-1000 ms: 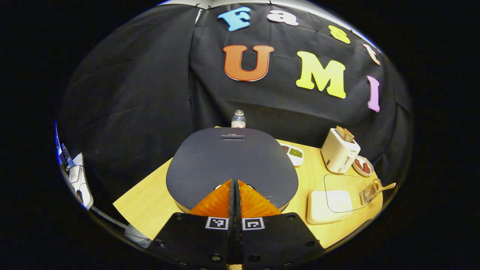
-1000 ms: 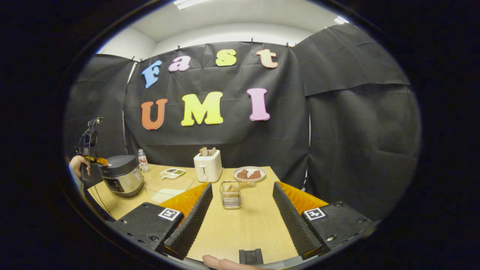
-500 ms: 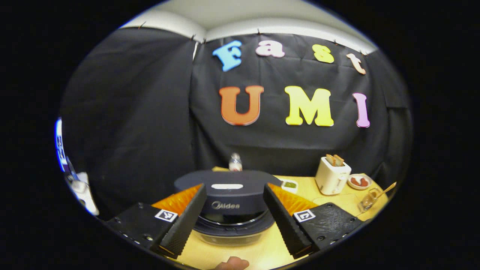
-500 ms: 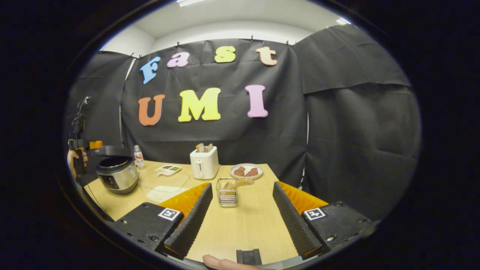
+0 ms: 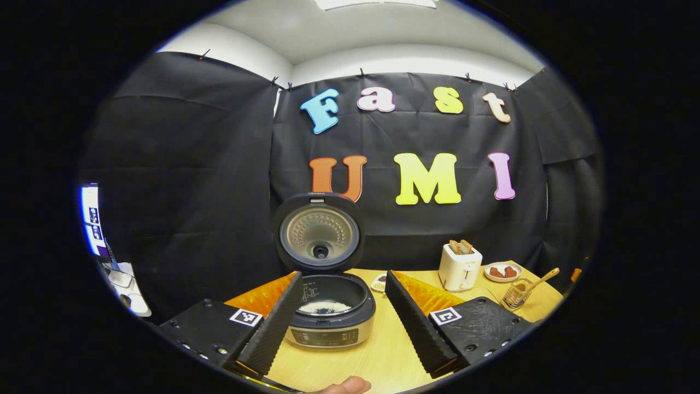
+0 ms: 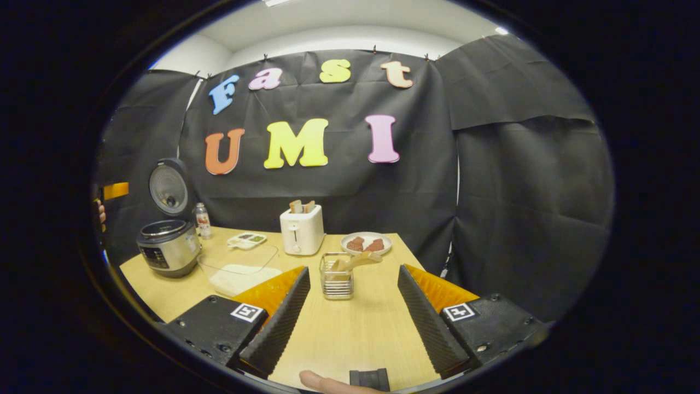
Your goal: Close the left gripper, press the button to open the rice cooker; take a wooden spoon from the chopstick holder with the right hand, scoop a spoonful of rice and pour it into the rice cooker, then put the wooden spoon back into the chopstick holder.
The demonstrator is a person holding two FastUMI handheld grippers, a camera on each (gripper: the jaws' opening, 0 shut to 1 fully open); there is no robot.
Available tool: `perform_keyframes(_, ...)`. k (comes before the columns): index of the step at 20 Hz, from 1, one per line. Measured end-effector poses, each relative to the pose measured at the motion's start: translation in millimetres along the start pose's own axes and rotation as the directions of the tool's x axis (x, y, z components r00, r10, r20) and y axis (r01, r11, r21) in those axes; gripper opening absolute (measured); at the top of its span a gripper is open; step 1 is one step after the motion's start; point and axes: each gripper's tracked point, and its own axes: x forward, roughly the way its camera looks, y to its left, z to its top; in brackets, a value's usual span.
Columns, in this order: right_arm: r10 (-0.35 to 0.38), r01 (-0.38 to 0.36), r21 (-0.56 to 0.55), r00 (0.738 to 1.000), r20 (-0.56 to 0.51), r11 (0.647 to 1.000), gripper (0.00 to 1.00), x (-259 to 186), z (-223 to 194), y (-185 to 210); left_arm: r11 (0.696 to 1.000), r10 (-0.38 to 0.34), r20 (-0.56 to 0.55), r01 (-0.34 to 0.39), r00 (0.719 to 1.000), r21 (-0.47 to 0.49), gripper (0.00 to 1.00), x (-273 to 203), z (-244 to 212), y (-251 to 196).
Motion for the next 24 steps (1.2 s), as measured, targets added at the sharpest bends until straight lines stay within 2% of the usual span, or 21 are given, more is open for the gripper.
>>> perform_keyframes(2,0.017,-0.017,0.021,1.000,0.013,1.000,1.00,17,-1,6,1.000,-0.002,0.000,0.002,1.000,0.017,0.96,-12,-13,-5)
perform_keyframes(6,0.033,-0.032,0.041,0.999,-0.018,0.999,1.00,58,-28,16,1.000,0.003,0.014,-0.003,1.000,0.029,0.96,-38,-26,-7)
perform_keyframes(9,-0.011,0.010,0.100,1.000,0.001,0.995,1.00,88,-32,5,1.000,-0.007,0.048,0.007,0.999,0.002,0.96,-60,-23,-9)
perform_keyframes(11,-0.035,0.025,0.156,0.998,0.058,0.987,1.00,109,-25,-1,0.997,-0.057,0.062,0.061,0.996,-0.056,0.96,-71,-21,-26)
perform_keyframes(13,-0.039,0.029,0.188,0.998,0.049,0.982,1.00,129,-31,0,0.990,-0.089,0.089,0.098,0.992,-0.101,0.95,-80,-14,-33)
perform_keyframes(16,-0.091,0.077,0.168,0.993,0.076,0.983,0.99,153,-31,-11,0.991,-0.094,0.112,0.104,0.989,-0.089,0.95,-86,-9,-32)
perform_keyframes(18,-0.091,0.085,0.177,0.996,0.025,0.981,0.97,167,-43,-5,0.988,-0.112,0.112,0.123,0.987,-0.094,0.95,-91,-8,-34)
perform_keyframes(20,-0.052,0.054,0.193,0.999,-0.015,0.980,0.95,180,-53,10,0.983,-0.133,0.103,0.144,0.986,-0.115,0.95,-91,-10,-37)
perform_keyframes(21,-0.050,0.052,0.196,0.999,-0.019,0.979,0.87,185,-53,12,0.981,-0.128,0.102,0.141,0.987,-0.130,0.95,-90,-8,-34)
perform_keyframes(22,-0.052,0.056,0.194,0.998,-0.025,0.979,0.92,191,-54,15,0.979,-0.132,0.103,0.146,0.986,-0.140,0.95,-88,-5,-34)
perform_keyframes(23,-0.055,0.058,0.186,0.998,-0.020,0.981,0.91,194,-53,17,0.977,-0.146,0.099,0.160,0.984,-0.145,0.95,-88,-6,-39)
perform_keyframes(24,-0.058,0.059,0.179,0.998,-0.010,0.982,0.74,197,-52,18,0.973,-0.167,0.101,0.180,0.981,-0.146,0.94,-90,-4,-45)
